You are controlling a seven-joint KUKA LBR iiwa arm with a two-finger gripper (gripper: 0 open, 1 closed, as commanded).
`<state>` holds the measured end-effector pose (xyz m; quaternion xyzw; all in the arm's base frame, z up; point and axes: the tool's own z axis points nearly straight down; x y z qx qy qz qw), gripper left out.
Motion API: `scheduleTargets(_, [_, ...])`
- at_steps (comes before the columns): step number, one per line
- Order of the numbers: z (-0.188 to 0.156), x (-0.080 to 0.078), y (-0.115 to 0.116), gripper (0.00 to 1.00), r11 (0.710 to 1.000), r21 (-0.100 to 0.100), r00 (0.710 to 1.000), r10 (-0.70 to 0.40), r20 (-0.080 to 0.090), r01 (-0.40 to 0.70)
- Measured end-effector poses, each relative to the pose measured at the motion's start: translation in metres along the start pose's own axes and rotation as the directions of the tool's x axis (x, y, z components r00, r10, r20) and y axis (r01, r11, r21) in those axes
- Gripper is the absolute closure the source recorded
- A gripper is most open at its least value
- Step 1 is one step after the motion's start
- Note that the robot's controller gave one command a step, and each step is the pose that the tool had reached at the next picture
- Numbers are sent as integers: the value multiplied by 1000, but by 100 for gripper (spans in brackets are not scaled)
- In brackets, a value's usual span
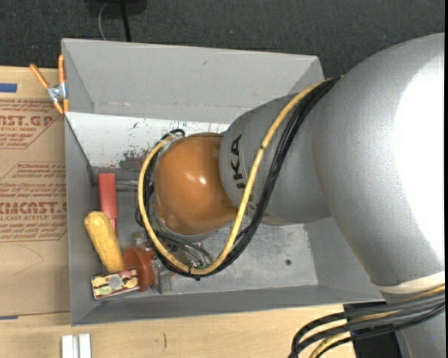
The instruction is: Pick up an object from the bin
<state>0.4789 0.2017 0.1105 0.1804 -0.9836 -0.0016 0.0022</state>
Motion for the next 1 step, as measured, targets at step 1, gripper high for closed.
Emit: scheduleTargets(1, [3, 0, 0, 100, 1000, 0, 1000, 0, -1, 0])
